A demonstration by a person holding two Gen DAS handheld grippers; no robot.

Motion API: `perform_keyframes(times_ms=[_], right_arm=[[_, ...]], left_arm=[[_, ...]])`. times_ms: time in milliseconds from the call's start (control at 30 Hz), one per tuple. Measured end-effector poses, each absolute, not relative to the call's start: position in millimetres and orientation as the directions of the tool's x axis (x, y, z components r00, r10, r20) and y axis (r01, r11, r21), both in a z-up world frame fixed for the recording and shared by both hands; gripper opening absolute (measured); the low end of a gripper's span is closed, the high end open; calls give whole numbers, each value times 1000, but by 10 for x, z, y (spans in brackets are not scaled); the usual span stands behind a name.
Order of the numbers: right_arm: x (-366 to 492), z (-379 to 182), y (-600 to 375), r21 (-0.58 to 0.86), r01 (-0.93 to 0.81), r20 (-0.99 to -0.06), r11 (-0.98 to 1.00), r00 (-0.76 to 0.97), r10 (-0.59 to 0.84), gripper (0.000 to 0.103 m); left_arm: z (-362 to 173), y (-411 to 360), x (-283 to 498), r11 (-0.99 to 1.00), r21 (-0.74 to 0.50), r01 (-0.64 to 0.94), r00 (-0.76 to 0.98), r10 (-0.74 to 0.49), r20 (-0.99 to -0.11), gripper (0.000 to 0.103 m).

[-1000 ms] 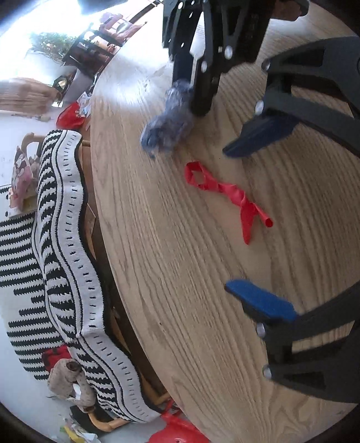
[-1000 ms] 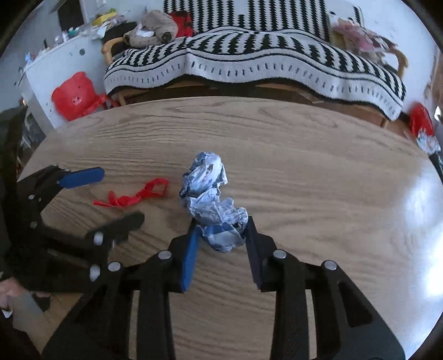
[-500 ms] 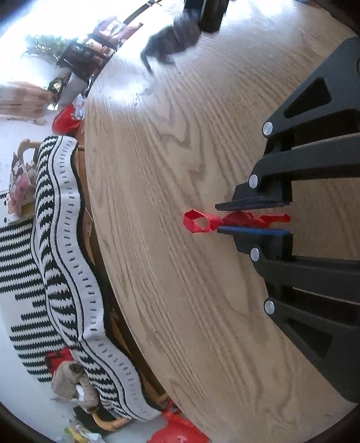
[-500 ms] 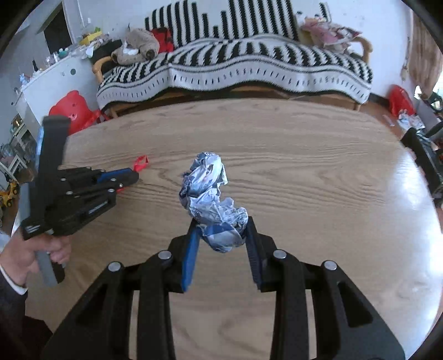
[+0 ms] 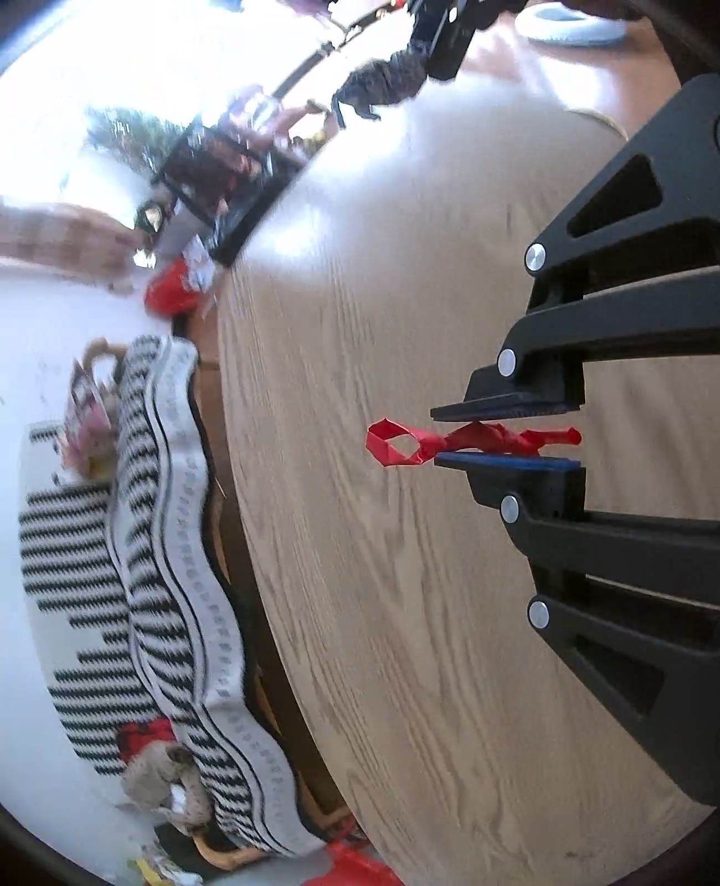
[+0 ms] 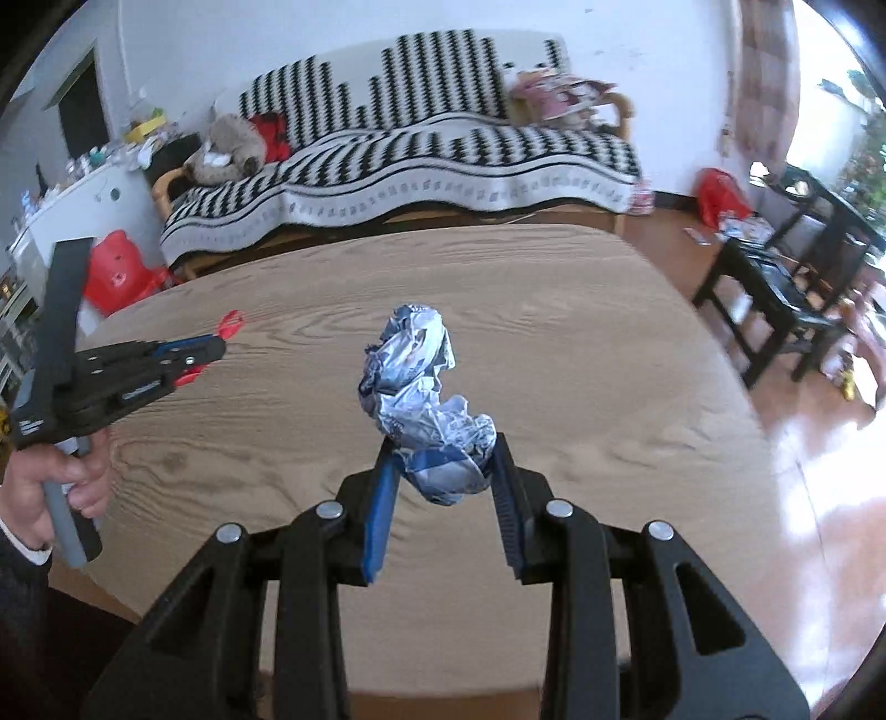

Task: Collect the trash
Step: 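Carry the red ribbon and wrapper with both tools over the bin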

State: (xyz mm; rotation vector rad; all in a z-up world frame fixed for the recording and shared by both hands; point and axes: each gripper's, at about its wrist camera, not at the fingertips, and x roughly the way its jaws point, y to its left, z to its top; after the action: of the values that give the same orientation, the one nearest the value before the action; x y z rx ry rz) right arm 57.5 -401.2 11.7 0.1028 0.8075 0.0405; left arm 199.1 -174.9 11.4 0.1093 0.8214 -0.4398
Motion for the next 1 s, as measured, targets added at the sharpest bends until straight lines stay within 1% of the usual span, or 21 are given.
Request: perform_keyframes(times_ms=[133, 267, 433, 633, 767, 867, 1000], right_arm=[[59, 118, -4427, 100, 81, -707, 992, 707, 13, 33], [-420, 36, -4793, 108, 162, -708, 981, 705, -38, 33], [-1066, -201, -5305, 143, 309, -737, 940, 667, -107, 33], [-1681, -427, -5685, 213, 454, -765, 865, 629, -142, 33], [-1856, -546, -5825, 249, 511, -783, 823, 606, -139, 33], [-1869, -612, -5891, 250, 541, -798, 803, 585, -146, 33], [-1805, -596, -5896, 267, 549, -801, 792, 583, -135, 33]], left_arm=[[197, -2204, 1490, 854, -91, 512, 579, -421, -698, 10], [146, -2684, 995, 784, -87, 615, 529, -492, -691, 10], [26, -3196, 484, 682, -91, 726, 451, -570, -687, 10], [-146, -3724, 48, 563, -151, 812, 320, -647, -692, 10], [-253, -3968, -91, 512, -194, 837, 249, -671, -698, 10], [-311, -4078, -117, 492, -216, 843, 217, -679, -701, 10], [-403, -4177, -101, 492, -211, 845, 211, -669, -713, 10]])
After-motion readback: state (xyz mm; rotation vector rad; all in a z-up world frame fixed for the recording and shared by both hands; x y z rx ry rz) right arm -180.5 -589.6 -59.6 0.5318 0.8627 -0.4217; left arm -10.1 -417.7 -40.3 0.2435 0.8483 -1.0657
